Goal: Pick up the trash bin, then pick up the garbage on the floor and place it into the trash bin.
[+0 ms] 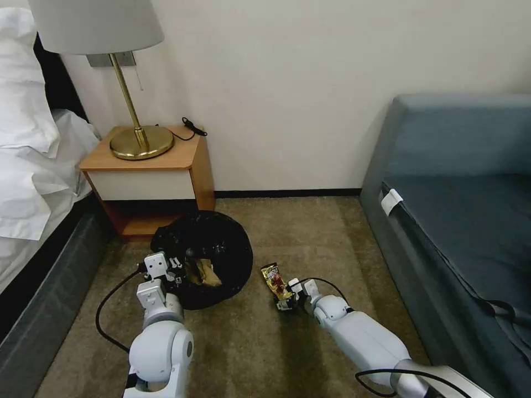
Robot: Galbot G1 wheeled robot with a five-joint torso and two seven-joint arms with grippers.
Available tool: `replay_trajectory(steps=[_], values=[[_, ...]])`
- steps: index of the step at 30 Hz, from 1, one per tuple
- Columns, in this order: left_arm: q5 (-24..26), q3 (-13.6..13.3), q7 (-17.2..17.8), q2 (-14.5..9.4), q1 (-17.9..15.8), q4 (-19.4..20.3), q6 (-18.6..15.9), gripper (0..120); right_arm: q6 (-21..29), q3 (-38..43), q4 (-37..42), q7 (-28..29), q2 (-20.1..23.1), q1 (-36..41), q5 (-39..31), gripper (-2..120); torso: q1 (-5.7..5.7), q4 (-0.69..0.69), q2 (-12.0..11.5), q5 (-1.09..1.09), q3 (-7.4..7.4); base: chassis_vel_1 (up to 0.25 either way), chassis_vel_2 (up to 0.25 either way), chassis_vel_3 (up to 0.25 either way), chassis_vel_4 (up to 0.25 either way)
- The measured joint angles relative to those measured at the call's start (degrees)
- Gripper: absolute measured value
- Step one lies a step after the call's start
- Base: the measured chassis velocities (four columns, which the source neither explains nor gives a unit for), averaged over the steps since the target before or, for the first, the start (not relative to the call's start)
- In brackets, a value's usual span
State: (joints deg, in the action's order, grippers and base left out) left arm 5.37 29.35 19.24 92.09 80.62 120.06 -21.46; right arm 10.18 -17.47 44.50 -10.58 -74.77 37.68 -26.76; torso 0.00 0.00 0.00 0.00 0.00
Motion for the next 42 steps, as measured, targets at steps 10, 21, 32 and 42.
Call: replay_trajectory(steps=[10, 21, 32, 42], values=[[0.0, 0.1, 0.0, -0.1, 0.1, 0.3, 0.0, 4, -1.5, 0.4, 0.0, -0.1, 0.2, 0.5, 0.4, 49, 0.00, -0.01, 0.0, 0.00, 0.00, 0.000, 0.000, 0.000, 0.000], [0.0, 0.0, 0.0, -0.2, 0.0, 0.2, 0.0, 4, -3.2, 0.7, -0.3, -0.1, 0.2, 0.4, 1.3, 11, 0.00, 0.00, 0.0, 0.00, 0.00, 0.000, 0.000, 0.000, 0.000], [0.1, 0.0, 0.0, -0.3, -0.4, -0.4, 0.0, 4, -5.9, 1.1, -1.4, -0.1, -0.2, 0.5, 2.8, 0, 0.00, 0.00, 0.0, 0.00, 0.00, 0.000, 0.000, 0.000, 0.000], [0.5, 0.0, 0.0, -0.5, -0.9, -0.7, -0.1, 4, -14.2, 2.0, 0.6, 6.1, -0.3, -0.4, 0.1, 0, 0.00, -0.01, 0.0, 0.00, 0.00, 0.000, 0.000, 0.000, 0.000]])
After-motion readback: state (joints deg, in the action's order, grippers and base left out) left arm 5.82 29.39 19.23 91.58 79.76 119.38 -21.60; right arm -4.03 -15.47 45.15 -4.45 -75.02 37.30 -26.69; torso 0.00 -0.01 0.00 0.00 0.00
